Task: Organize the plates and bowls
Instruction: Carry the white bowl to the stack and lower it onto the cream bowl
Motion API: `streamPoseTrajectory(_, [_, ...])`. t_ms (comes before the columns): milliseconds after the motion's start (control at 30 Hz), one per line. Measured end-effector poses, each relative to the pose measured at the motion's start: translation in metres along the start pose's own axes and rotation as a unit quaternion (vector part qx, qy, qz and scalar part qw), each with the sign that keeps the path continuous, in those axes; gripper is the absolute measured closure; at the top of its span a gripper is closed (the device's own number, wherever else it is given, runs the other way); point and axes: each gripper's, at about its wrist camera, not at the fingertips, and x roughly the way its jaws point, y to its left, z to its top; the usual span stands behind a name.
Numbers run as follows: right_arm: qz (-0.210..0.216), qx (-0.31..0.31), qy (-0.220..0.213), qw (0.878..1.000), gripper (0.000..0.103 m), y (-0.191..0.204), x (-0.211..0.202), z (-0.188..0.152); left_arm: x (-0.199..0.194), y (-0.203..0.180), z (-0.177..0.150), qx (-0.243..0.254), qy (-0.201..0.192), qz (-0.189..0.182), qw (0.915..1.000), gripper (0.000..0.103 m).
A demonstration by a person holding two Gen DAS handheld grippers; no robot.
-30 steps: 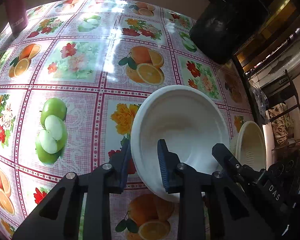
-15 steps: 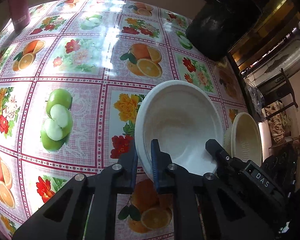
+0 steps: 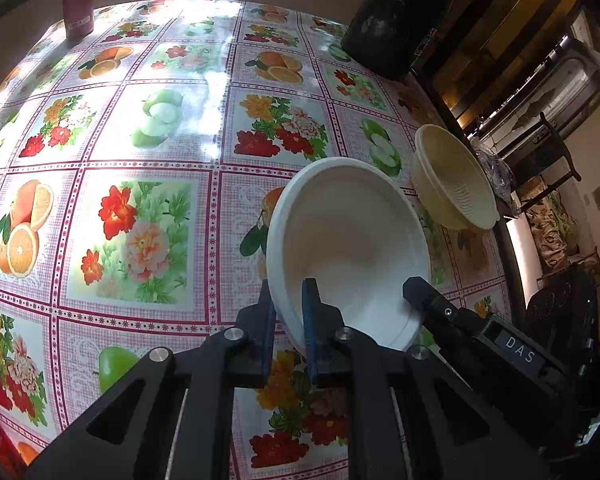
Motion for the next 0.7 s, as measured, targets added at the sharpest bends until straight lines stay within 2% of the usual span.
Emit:
streamPoseTrajectory(167, [0.0,-0.035,0.019,0.999,0.093,0.009,-0.028,-0.049,-0.034,0.018,-0.053,-0.004,-0.012,-0.005,0.9999,0.092])
streamPoseTrajectory(300, [0.012,-0.058,0.041,0.997,0.093,0.027,-0.039,-0.087,-0.065,0.035,-0.09,0.002,-0.033,0.015,0.9993,0.092])
streamPoseTrajectory(500, [0.028,-0.114,0.075,0.99,0.093,0.08,-0.032,-0.143,-0.117,0.085,-0.131,-0.016,-0.07,0.044,0.9964,0.09])
streamPoseTrajectory(700, [0.049,-0.181,0.114,0.976,0.093,0.138,-0.018,-0.205,-0.166,0.144,-0.16,-0.054,-0.11,0.065,0.9904,0.089])
